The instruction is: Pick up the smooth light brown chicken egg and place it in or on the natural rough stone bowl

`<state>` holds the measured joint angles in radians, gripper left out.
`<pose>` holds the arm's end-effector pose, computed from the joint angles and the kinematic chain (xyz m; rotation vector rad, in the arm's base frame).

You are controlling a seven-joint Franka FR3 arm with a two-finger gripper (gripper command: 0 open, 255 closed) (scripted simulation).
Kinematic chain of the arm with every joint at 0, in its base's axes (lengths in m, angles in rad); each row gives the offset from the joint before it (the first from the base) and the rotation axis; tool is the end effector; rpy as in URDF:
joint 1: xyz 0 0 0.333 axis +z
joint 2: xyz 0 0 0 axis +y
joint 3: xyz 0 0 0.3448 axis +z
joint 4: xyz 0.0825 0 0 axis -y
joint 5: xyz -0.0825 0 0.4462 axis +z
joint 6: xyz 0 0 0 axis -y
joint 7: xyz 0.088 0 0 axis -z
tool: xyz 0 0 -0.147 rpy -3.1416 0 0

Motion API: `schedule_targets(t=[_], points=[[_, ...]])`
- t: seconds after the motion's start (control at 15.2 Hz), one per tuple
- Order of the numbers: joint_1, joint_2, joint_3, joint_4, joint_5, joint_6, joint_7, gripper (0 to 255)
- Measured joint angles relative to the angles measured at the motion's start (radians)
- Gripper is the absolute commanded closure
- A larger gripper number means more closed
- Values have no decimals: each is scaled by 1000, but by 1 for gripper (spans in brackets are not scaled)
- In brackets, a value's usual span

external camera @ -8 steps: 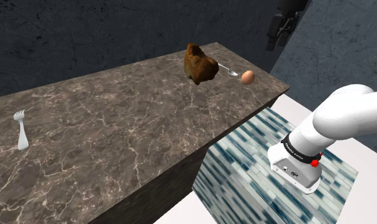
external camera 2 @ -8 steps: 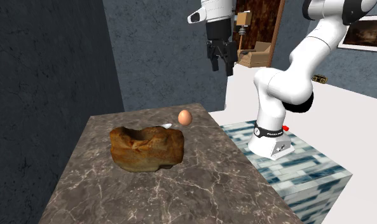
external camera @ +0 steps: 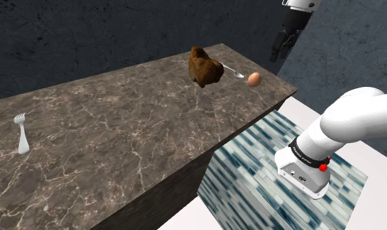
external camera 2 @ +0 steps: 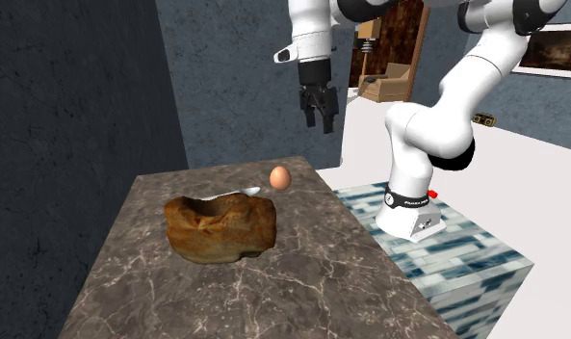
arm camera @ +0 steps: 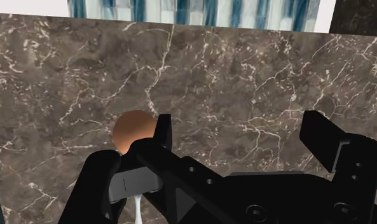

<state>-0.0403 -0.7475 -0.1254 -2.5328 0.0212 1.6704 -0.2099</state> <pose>0.3465 -0.0550 0.4699 -3.0109 -0.1192 0.1497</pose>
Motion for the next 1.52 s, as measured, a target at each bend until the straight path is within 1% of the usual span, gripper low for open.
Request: schedule_targets(t=[0.2, 0.46, 0.66, 0.79, 0.86, 1.32, 1.52], points=[[-14, 47, -79, -38, -8, 109, -88, 0], [-16, 138, -181, -87, 8, 274, -207, 0], [-1, 233, -262, -90, 45, 384, -311, 0], [18, 311, -324, -85, 86, 458, -395, 0], [22, 335, -349, -83, 101, 480, -433, 0], [54, 404, -375, -132, 157, 594, -490, 0], [62, 418, -377, -140, 168, 615, -497, 0]])
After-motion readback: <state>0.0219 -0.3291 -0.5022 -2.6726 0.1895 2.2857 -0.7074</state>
